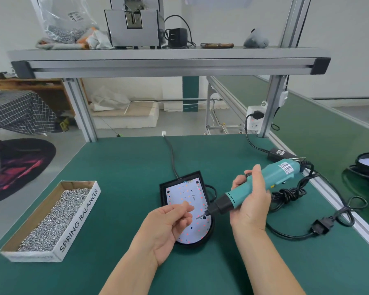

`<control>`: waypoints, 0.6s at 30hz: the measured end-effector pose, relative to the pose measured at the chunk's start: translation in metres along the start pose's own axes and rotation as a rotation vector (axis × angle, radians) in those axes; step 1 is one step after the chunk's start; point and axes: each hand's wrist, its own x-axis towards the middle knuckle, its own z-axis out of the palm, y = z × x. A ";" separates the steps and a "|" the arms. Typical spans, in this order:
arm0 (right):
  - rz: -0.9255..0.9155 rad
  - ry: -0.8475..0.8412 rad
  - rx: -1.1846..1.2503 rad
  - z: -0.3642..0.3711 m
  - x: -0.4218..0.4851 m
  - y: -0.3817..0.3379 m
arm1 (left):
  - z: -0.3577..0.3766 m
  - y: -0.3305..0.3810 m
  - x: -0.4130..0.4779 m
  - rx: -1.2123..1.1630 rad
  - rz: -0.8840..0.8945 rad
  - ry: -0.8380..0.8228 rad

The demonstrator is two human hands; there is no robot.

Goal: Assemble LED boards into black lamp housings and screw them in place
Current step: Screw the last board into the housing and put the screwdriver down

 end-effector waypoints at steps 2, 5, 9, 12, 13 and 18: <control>-0.011 -0.004 -0.017 0.002 -0.002 0.001 | -0.001 0.001 -0.001 -0.040 -0.012 -0.032; -0.021 -0.014 -0.016 0.002 -0.001 -0.002 | -0.002 0.001 -0.003 -0.024 -0.035 -0.084; -0.021 -0.016 -0.025 0.000 0.002 -0.004 | -0.001 -0.003 -0.005 0.037 -0.017 -0.087; -0.038 -0.011 -0.043 -0.001 0.003 -0.003 | 0.004 -0.006 -0.006 0.015 -0.009 -0.083; -0.044 -0.012 -0.049 -0.002 0.003 -0.003 | 0.006 -0.006 -0.006 0.007 -0.008 -0.082; -0.047 -0.015 -0.064 -0.003 0.004 -0.002 | 0.009 -0.007 -0.007 -0.004 -0.008 -0.075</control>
